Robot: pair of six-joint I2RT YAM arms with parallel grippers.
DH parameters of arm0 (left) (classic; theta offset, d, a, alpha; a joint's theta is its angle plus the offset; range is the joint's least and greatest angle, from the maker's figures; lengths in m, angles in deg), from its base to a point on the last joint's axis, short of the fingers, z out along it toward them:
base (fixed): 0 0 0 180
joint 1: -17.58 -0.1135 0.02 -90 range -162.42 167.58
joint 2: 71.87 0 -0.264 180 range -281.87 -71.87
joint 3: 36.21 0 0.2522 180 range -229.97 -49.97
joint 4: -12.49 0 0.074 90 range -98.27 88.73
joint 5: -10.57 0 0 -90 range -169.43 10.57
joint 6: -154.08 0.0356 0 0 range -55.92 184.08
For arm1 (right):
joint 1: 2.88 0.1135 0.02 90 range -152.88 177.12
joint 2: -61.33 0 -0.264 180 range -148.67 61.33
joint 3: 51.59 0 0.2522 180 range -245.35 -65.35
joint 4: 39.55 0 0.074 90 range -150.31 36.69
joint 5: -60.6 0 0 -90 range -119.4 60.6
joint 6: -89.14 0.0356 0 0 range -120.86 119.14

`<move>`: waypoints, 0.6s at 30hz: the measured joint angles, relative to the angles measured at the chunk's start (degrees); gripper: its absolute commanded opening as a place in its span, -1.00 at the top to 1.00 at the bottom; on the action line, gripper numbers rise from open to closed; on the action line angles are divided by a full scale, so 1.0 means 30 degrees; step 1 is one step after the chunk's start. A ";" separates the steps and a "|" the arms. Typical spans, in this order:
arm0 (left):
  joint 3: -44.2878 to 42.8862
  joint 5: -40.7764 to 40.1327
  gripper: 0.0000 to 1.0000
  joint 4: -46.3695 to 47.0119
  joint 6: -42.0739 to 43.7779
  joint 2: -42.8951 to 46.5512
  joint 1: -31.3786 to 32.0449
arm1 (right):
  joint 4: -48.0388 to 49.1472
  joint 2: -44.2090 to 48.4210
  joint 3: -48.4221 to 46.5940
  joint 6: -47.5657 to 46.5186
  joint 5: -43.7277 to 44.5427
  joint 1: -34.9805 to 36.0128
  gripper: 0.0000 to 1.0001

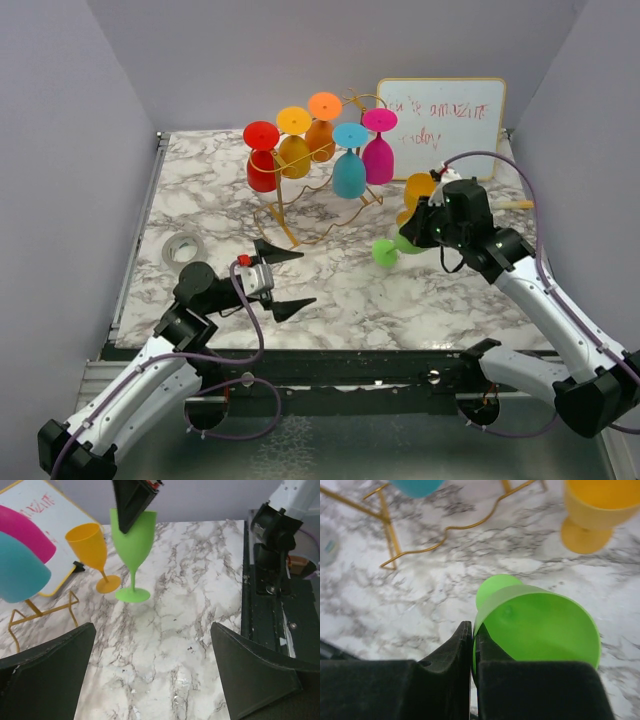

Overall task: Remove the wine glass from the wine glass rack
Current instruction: Place the wine glass at the center of the board.

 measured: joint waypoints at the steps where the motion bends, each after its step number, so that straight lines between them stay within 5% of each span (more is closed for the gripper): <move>1: 0.0044 -0.0284 -0.98 0.0044 -0.0095 0.0102 -0.0015 | -0.0233 0.0270 0.0000 0.0226 0.1129 0.0000 0.99; 18: 0.0372 -0.7417 -0.98 -0.0627 -0.0867 0.3577 -0.0233 | -0.1530 -0.0925 0.0525 0.1792 1.2772 -0.0379 0.99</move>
